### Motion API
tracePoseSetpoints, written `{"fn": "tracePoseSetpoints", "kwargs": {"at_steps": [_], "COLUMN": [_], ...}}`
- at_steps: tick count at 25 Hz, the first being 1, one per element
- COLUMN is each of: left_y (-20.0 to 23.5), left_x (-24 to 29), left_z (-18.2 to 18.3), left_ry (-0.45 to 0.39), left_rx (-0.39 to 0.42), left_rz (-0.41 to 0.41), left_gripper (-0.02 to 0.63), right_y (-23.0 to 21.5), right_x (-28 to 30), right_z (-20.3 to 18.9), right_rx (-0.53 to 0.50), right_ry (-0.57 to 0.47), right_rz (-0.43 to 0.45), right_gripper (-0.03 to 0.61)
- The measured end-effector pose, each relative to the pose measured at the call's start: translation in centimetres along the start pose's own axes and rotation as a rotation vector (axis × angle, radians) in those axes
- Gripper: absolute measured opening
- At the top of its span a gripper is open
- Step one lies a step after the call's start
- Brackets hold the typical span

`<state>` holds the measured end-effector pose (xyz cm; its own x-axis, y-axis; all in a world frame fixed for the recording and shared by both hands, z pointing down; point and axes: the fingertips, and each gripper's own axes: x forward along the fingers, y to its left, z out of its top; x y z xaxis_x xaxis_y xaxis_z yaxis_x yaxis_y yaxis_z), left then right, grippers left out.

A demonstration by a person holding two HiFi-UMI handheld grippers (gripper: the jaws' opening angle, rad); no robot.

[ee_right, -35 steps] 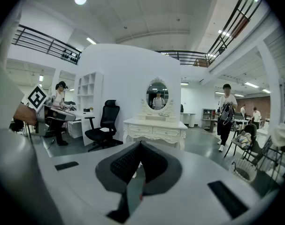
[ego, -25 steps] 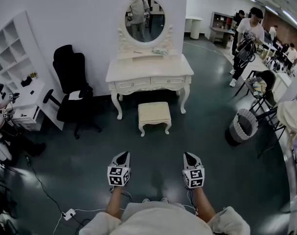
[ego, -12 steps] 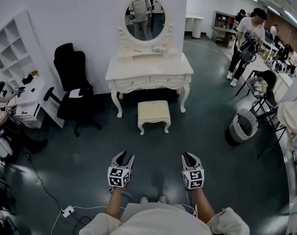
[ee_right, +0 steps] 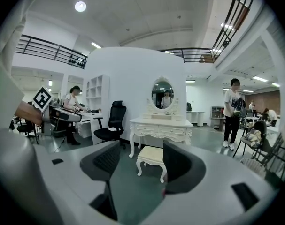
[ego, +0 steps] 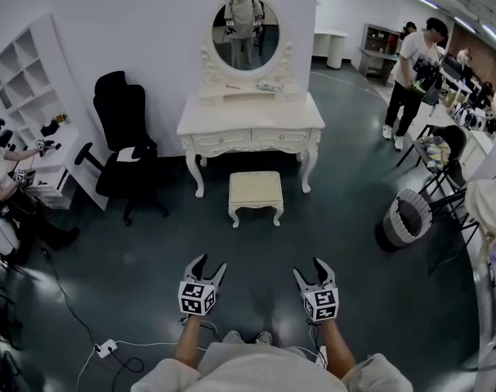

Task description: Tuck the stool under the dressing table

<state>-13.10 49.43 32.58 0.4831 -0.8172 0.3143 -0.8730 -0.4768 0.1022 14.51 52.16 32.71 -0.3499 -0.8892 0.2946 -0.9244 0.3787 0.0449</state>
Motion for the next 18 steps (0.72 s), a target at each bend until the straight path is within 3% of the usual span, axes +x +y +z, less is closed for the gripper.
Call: {"fn": "tracePoseSetpoints", "kwargs": {"at_steps": [18], "left_y": [1.7], "left_x": [5.6], "left_z": [0.6], "left_ry": [0.007], "left_rx": [0.002], "left_rz": [0.005], "left_gripper": [0.247], "right_y": [-3.2], "right_x": [4.7], "right_z": [0.0], "right_rx": [-0.003], "right_ry": [0.011], "right_rz": [0.003], "right_gripper": [0.235]}}
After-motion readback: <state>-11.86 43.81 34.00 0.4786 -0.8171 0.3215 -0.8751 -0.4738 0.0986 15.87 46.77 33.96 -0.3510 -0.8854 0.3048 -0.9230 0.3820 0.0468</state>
